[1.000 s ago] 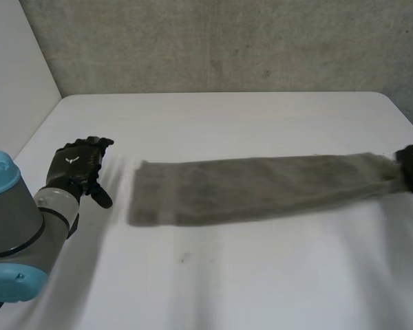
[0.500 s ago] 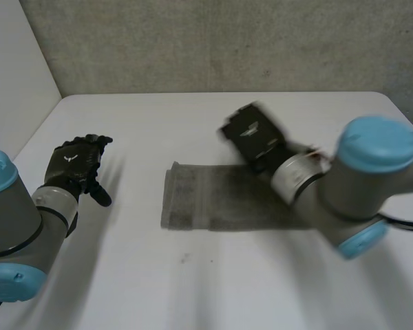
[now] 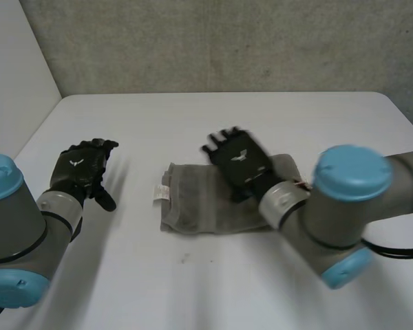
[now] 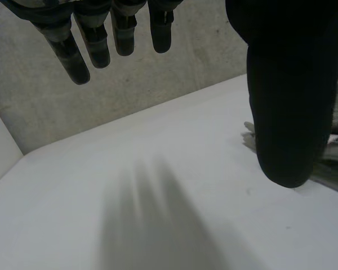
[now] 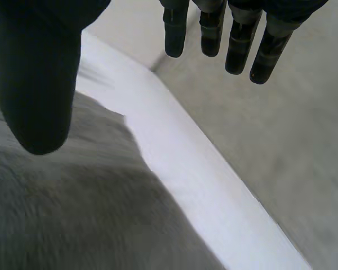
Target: Fold the towel.
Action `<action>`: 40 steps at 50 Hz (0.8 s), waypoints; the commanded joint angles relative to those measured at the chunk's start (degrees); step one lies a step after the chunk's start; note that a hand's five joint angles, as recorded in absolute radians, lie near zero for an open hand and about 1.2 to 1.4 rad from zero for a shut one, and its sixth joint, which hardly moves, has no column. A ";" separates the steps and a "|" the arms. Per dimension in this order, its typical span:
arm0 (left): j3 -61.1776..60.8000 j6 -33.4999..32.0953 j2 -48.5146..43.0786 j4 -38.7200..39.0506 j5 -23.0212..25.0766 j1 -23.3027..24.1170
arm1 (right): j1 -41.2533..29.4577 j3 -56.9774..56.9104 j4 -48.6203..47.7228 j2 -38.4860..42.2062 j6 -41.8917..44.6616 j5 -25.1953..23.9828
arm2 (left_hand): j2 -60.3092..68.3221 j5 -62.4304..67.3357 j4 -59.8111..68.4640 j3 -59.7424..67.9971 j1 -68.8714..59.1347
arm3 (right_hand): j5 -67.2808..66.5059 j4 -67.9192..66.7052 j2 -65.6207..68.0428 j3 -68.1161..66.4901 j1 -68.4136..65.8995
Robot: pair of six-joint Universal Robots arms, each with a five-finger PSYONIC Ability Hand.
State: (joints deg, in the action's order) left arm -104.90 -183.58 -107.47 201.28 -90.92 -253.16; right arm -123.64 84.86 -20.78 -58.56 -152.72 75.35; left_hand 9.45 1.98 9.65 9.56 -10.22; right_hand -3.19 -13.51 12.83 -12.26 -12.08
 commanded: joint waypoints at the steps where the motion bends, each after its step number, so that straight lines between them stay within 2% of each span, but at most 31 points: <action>1: -0.04 -0.02 -0.20 -0.01 0.04 0.56 | 10.06 9.52 5.04 -7.35 -14.08 1.65 | 0.55 -1.98 0.35 0.44 0.22 | 3.19 3.51 -2.83 2.26 2.08; 7: -0.04 -0.02 -0.73 -0.01 0.04 1.70 | 16.75 15.50 6.63 -7.45 -14.71 1.12 | 0.55 -1.98 0.35 0.44 0.22 | 3.19 3.51 -2.83 2.26 2.08; 10: -0.04 -0.02 -0.90 0.08 -0.05 1.79 | 17.55 16.57 6.63 -7.09 -14.62 1.12 | 0.55 -1.98 0.35 0.44 0.22 | 1.93 2.25 -1.57 1.00 0.82; 11: -0.04 -0.02 -0.90 0.08 -0.05 1.79 | 18.07 17.09 6.63 -6.40 -14.36 1.12 | 0.55 -1.98 0.35 0.44 0.22 | -3.57 -3.24 3.93 -4.50 -4.68; 12: -0.04 -0.02 -0.90 -0.01 -0.05 1.79 | 18.60 17.36 6.37 -5.43 -13.84 1.12 | 0.55 -1.98 0.35 0.44 0.22 | -15.95 -15.62 16.30 -16.88 -17.06; 13: -0.04 -0.11 -0.90 -0.01 -0.05 1.79 | 18.61 17.36 6.37 -5.42 -13.83 1.12 | 0.55 -1.98 0.35 0.44 0.22 | -16.07 -15.75 16.43 -17.00 -17.18; 15: -0.13 -0.02 -0.90 -0.01 -0.05 1.79 | 20.01 17.10 5.49 -3.67 -11.30 1.29 | 0.55 -1.98 0.35 0.44 0.22 | -64.45 -64.12 64.80 -65.38 -65.56; 24: -0.66 -0.02 -0.20 0.08 -0.05 1.79 | 19.49 14.28 -1.01 -6.83 2.43 2.35 | 0.55 -1.98 0.35 0.44 0.22 | -66.81 -66.49 67.17 -67.74 -67.92; 27: -0.75 -0.02 -0.20 0.08 -0.05 1.88 | 15.71 11.12 -1.54 -7.80 5.24 3.05 | 0.55 -1.98 0.35 0.44 0.22 | -66.81 -66.49 67.17 -67.74 -67.92; 28: -0.75 -0.02 -0.20 0.08 -0.05 1.88 | 11.36 8.86 -1.54 -7.36 5.50 3.31 | 0.55 -1.98 0.35 0.44 0.22 | -66.81 -66.49 67.17 -67.74 -67.92; 29: -0.66 -0.02 -0.29 0.08 -0.05 2.14 | 11.31 8.84 -1.54 -7.36 5.50 3.32 | 0.55 -1.98 0.35 0.44 0.22 | -66.81 -66.49 67.17 -67.74 -67.92; 31: -0.75 -0.02 -0.29 -0.01 -0.13 2.32 | 2.21 4.81 -1.54 -4.83 6.11 3.32 | 0.55 -1.98 0.35 0.44 0.22 | -66.81 -66.49 67.17 -67.74 -67.92; 32: -0.75 -0.11 -0.29 -0.01 -0.13 2.32 | 2.17 4.79 -1.54 -4.81 6.12 3.32 | 0.55 -1.98 0.35 0.44 0.22 | -66.81 -66.49 67.17 -67.74 -67.92; 34: -0.75 -0.02 -0.29 -0.01 -0.13 2.32 | -4.65 2.08 -1.45 -1.66 6.82 2.53 | 0.55 -1.98 0.35 0.44 0.22 | -66.81 -66.49 67.17 -67.74 -67.92; 40: -0.83 -0.02 -0.02 -0.01 -0.13 2.41 | -12.15 -0.13 -1.45 4.07 8.75 2.00 | 0.55 -1.98 0.35 0.44 0.22 | -66.81 -66.49 67.17 -67.74 -67.92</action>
State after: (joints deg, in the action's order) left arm -105.69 -183.62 -107.66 201.30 -91.04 -250.84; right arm -127.08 87.40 -22.58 -60.53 -145.36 78.08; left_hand 9.42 1.98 9.65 9.56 -10.22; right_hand -56.38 -68.23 66.93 -67.72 -52.93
